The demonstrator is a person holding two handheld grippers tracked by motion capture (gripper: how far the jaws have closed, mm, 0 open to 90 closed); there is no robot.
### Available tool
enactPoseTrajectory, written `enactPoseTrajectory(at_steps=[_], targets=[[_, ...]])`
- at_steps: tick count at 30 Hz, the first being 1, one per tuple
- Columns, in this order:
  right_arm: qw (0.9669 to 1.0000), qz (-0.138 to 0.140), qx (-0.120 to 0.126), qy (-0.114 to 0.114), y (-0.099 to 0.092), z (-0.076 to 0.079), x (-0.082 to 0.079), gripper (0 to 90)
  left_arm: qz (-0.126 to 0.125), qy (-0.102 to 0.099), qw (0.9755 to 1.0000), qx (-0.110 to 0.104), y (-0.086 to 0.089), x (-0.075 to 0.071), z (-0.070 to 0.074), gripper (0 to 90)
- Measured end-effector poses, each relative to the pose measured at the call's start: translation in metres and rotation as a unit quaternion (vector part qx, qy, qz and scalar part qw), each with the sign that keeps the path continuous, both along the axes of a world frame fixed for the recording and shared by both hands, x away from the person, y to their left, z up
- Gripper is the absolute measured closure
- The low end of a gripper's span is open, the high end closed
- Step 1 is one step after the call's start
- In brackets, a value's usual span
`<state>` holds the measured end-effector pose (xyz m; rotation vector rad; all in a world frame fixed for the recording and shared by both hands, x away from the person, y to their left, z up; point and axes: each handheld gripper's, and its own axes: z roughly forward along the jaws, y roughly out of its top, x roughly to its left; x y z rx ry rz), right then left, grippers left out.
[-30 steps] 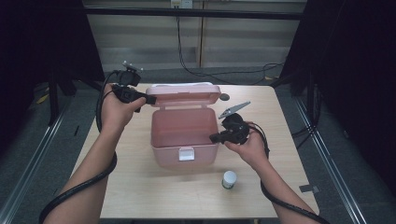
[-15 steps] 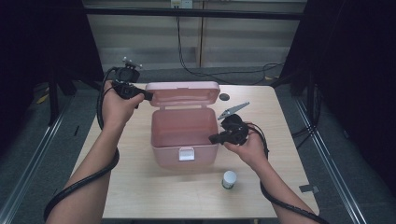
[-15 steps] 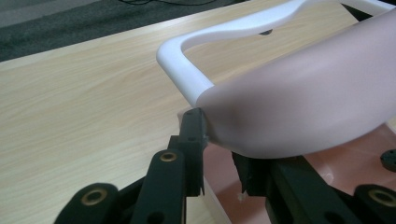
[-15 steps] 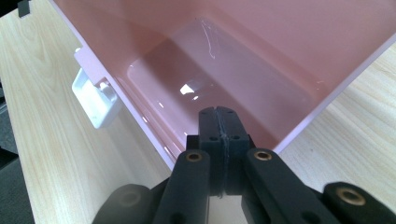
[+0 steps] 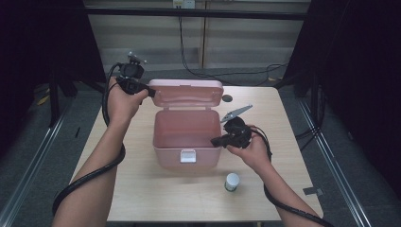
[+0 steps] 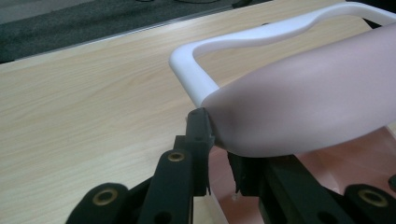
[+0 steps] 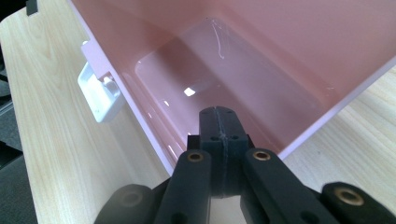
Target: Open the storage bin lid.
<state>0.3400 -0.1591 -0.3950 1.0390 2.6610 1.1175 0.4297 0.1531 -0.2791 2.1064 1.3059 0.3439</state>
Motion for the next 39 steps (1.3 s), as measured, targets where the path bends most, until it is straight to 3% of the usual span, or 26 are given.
enactPoseTrajectory(at_steps=[18,39], targets=[[0.9998,0.015,0.007,0.011,0.001,-0.006,-0.001,90.0,0.013,0.001,0.9999,-0.004,-0.005,0.016,0.004,81.5],[0.9997,0.023,0.007,0.007,0.0,-0.007,0.0,90.0,0.025,0.005,0.9997,-0.004,-0.009,0.041,0.004,83.5]])
